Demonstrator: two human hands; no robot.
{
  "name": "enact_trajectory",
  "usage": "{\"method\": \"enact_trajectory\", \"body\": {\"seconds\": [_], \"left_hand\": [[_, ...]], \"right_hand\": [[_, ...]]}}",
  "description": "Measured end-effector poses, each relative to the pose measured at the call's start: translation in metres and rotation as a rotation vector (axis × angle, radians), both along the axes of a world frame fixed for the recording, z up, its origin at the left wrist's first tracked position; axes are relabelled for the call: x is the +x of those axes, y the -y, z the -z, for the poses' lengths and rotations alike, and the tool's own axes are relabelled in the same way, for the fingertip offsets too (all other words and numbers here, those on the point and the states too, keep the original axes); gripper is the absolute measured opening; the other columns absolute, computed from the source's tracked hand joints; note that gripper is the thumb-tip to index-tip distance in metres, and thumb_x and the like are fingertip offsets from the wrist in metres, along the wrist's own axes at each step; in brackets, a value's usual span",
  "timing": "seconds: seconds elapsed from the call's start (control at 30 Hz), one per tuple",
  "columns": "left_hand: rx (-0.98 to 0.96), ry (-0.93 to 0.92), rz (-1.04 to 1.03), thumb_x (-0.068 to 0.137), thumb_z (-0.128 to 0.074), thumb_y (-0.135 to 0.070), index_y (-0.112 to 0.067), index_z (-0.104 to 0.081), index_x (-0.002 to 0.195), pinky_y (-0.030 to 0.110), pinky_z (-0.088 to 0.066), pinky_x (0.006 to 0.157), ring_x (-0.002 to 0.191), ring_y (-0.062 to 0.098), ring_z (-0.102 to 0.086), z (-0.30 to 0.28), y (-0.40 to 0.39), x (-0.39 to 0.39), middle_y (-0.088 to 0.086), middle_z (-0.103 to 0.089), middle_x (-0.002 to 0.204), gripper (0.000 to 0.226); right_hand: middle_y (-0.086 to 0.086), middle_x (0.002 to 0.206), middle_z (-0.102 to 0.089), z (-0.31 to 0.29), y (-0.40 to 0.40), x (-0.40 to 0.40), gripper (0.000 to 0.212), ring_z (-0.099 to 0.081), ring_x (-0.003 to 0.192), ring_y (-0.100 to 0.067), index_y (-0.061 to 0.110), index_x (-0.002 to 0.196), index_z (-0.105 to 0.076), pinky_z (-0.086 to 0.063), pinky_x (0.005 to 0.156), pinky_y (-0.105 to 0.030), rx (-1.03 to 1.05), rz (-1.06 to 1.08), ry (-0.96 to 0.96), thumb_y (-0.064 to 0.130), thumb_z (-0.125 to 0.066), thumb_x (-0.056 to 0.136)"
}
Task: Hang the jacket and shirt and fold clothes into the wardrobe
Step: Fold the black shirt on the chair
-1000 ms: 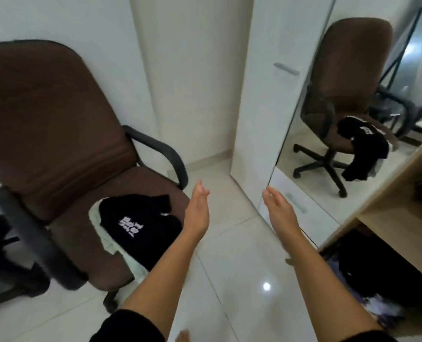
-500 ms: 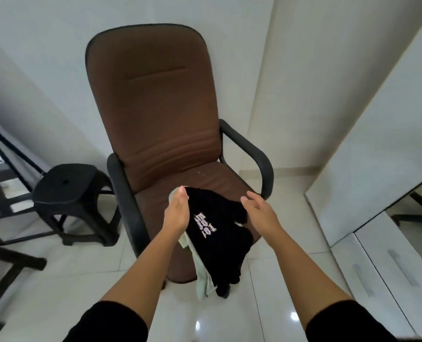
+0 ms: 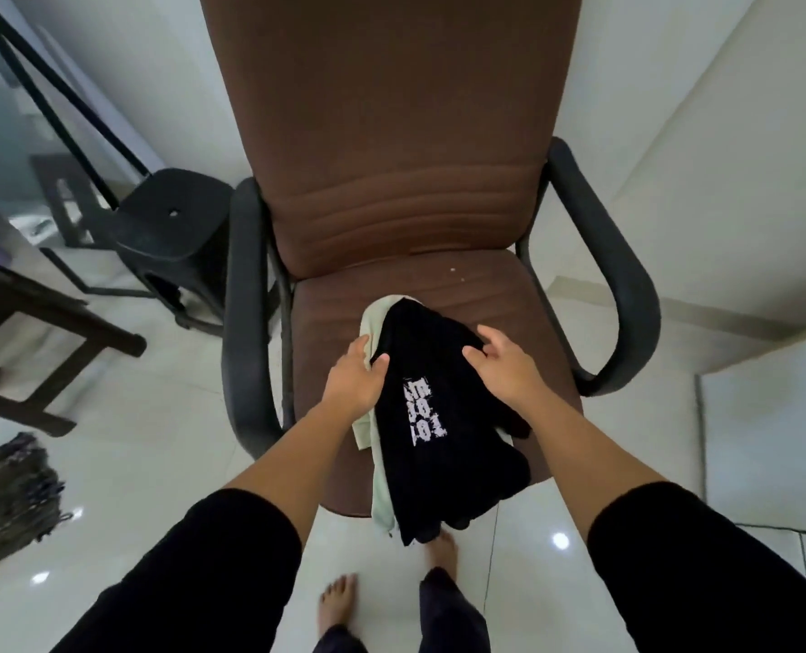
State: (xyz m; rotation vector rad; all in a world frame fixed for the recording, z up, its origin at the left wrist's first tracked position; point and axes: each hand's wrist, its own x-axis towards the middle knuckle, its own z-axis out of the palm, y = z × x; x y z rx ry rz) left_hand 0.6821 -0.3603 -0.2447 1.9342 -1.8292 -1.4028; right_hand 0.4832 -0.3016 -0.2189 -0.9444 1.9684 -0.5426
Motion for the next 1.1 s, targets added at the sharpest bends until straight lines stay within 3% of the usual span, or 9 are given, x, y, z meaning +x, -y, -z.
{"method": "enact_trajectory", "body": {"seconds": [0.2,0.4,0.63,0.77,0.9,1.0,1.1], "left_hand": [[0.091,0.100,-0.050,0.095,-0.047,-0.036,-0.023,-0.021,0.147,0.038,-0.035,0.105,0.131,0.030,-0.040,0.076,0.027,-0.028,0.011,-0.044,0.142,0.059],[0.120,0.243,-0.137,0.094,-0.049,-0.030,-0.014,-0.018,0.147,0.041,-0.037,0.103,0.130,0.033,-0.037,0.129,0.048,-0.049,0.018,-0.037,0.141,0.063],[0.045,0.316,-0.269,0.091,-0.054,-0.025,-0.009,-0.046,0.129,0.036,-0.044,0.090,0.116,0.030,-0.050,0.156,0.060,-0.054,0.015,-0.052,0.125,0.042],[-0.038,0.298,-0.306,0.089,-0.057,-0.027,-0.009,-0.059,0.105,0.033,-0.050,0.078,0.097,0.028,-0.060,0.154,0.061,-0.048,0.012,-0.063,0.103,0.025],[-0.140,0.281,-0.310,0.089,-0.059,-0.024,-0.009,-0.060,0.098,0.029,-0.043,0.070,0.087,0.024,-0.057,0.144,0.057,-0.050,0.010,-0.060,0.099,0.018],[-0.229,0.253,-0.323,0.090,-0.058,-0.018,-0.007,-0.061,0.100,0.029,-0.041,0.069,0.083,0.025,-0.055,0.137,0.051,-0.053,0.013,-0.058,0.096,0.015],[-0.288,0.227,-0.253,0.091,-0.053,-0.012,-0.018,-0.056,0.115,0.034,-0.044,0.072,0.077,0.027,-0.054,0.130,0.046,-0.054,0.011,-0.054,0.094,0.025]], "right_hand": [[-0.008,0.144,-0.044,0.079,0.065,-0.021,0.058,-0.044,0.130,-0.024,0.027,0.147,-0.030,-0.036,0.104,-0.031,0.083,-0.233,-0.066,0.037,-0.052,0.094],[-0.011,0.151,-0.028,0.150,0.114,-0.031,0.064,-0.032,0.137,-0.029,0.028,0.149,-0.023,-0.031,0.110,-0.038,0.114,-0.416,-0.160,0.034,-0.055,0.093],[-0.007,0.147,-0.038,0.197,0.138,-0.040,0.073,-0.026,0.139,-0.030,0.023,0.150,-0.018,-0.027,0.112,-0.045,0.149,-0.406,-0.234,0.034,-0.059,0.090],[-0.006,0.134,-0.054,0.200,0.140,-0.039,0.055,-0.027,0.134,-0.030,0.023,0.143,-0.034,-0.033,0.107,-0.042,0.206,-0.411,-0.275,0.031,-0.054,0.093],[-0.007,0.121,-0.061,0.193,0.142,-0.034,0.028,-0.039,0.124,-0.028,0.021,0.118,-0.059,-0.038,0.102,-0.039,0.172,-0.417,-0.249,0.030,-0.057,0.091],[-0.008,0.114,-0.061,0.185,0.139,-0.029,0.021,-0.046,0.118,-0.028,0.021,0.108,-0.064,-0.040,0.099,-0.039,0.113,-0.389,-0.248,0.030,-0.058,0.090],[-0.008,0.117,-0.049,0.173,0.131,-0.032,0.018,-0.048,0.111,-0.027,0.016,0.104,-0.064,-0.042,0.097,-0.039,-0.001,-0.298,-0.249,0.026,-0.060,0.090]]}}
